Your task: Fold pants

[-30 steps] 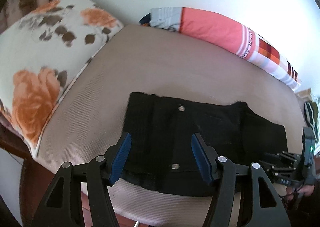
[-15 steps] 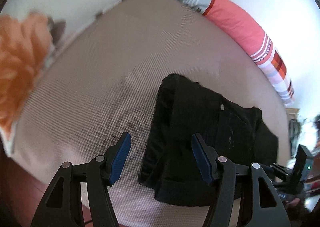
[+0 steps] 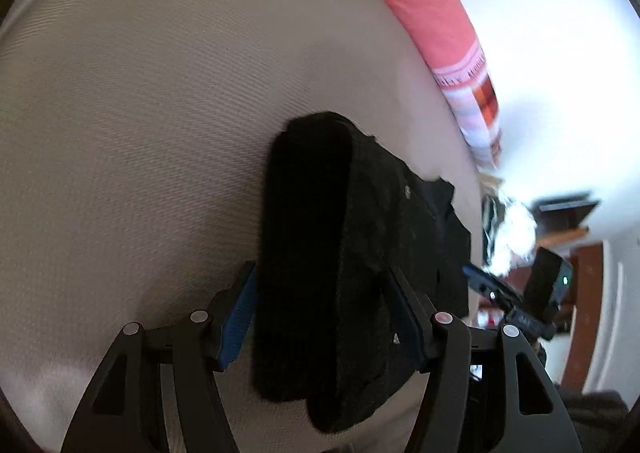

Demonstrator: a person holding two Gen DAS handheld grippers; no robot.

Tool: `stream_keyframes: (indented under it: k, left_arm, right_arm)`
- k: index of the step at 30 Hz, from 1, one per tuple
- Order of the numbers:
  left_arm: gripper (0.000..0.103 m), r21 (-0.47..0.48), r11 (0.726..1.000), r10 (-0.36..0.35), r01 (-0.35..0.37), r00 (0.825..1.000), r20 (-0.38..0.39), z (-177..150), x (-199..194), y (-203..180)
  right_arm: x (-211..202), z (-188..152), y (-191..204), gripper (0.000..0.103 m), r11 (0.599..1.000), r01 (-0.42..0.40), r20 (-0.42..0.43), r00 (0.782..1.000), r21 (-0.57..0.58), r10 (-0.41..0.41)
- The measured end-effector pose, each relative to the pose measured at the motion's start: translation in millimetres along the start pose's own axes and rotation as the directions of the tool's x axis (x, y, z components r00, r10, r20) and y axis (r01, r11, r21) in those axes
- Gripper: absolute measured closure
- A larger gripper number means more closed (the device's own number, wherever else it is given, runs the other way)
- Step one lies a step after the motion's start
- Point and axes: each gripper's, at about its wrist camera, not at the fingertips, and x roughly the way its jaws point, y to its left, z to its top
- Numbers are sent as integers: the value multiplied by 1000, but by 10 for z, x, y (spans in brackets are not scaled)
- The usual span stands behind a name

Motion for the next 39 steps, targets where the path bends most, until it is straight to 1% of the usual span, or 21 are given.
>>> stream_keyframes:
  k: [2, 4, 5, 6, 7, 9, 10, 13, 14, 16, 17, 20, 21, 24, 26, 28, 32, 34, 37, 38, 39]
  left_arm:
    - [40, 16, 999, -51, 51, 998, -27, 62, 69, -10]
    - [41, 6, 991, -131, 132, 990, -51, 131, 159, 24]
    - [41, 0, 988, -157, 157, 986, -55, 151, 190, 39]
    - [43, -5, 986, -167, 167, 985, -45, 184, 220, 28]
    - [46, 0, 987, -162, 162, 986, -43, 198, 238, 10]
    - [48, 9, 990, -142, 142, 990, -22, 211, 267, -50]
    - [59, 0, 993, -118, 118, 993, -9, 199, 271, -53]
    - [65, -34, 999, -19, 20, 999, 34, 147, 260, -134]
    - [65, -39, 998, 41, -39, 998, 51, 118, 253, -224]
    - [68, -48, 992, 124, -121, 990, 65, 100, 238, -347]
    - [69, -55, 984, 173, -169, 983, 68, 92, 227, -463]
    - [73, -32, 970, 244, -242, 966, 83, 75, 164, -772]
    - [75, -29, 967, 253, -252, 963, 87, 64, 128, -873]
    - [79, -53, 972, 234, -229, 967, 101, 2, -8, -1111]
    - [79, -60, 975, 220, -214, 969, 117, -16, 0, -1343]
    - [81, -38, 977, 213, -210, 968, 135, -56, 48, -1594]
    - [83, -5, 980, 198, -199, 970, 142, -144, 287, -2064]
    - [84, 27, 977, 206, -211, 968, 143, -185, 449, -2296]
    - [84, 95, 964, 234, -249, 960, 152, -243, 774, -2642]
    - [84, 118, 959, 239, -257, 960, 148, -270, 914, -2753]
    - [84, 120, 959, 238, -256, 961, 141, -278, 1031, -2826]
  right_arm:
    - [16, 22, -2, 53, 1000, 6, 3, 1000, 18, -6]
    - [33, 20, -17, 53, 999, 9, 2, 1000, 35, -9]
    - [41, 16, -22, 53, 999, 9, 2, 1000, 44, -9]
    - [56, 20, -32, 53, 998, 8, 3, 1000, 57, -8]
    - [70, 24, -26, 53, 998, 7, 4, 1000, 62, -7]
    - [98, 28, -32, 53, 997, 1, 5, 1000, 74, -2]
    - [100, 31, -36, 53, 997, -1, 8, 1000, 76, 0]
    - [76, 55, -29, 53, 997, -8, 25, 1000, 73, 6]
    - [56, 59, -32, 53, 997, -8, 33, 999, 73, 5]
    - [-8, 62, -63, 53, 997, -8, 54, 999, 75, 4]
    - [-47, 60, -88, 53, 997, -10, 64, 998, 77, 5]
    - [-171, 49, -183, 53, 995, -18, 100, 995, 100, 8]
    - [-214, 41, -223, 53, 994, -21, 109, 994, 104, 10]
    - [-357, 9, -348, 53, 993, -22, 143, 990, 114, 5]
    - [-460, -4, -463, 53, 992, -24, 162, 987, 125, 4]
    - [-571, -29, -596, 53, 990, -28, 178, 984, 136, 3]
    - [-789, -66, -878, 53, 989, -17, 204, 979, 149, -14]
    - [-909, -109, -1057, 53, 986, -16, 222, 975, 167, -22]
    - [-1038, -215, -1315, 52, 980, -18, 241, 970, 200, -31]
    - [-1073, -249, -1389, 52, 977, -21, 248, 968, 212, -33]
    - [-1109, -290, -1472, 52, 974, -24, 255, 966, 226, -35]
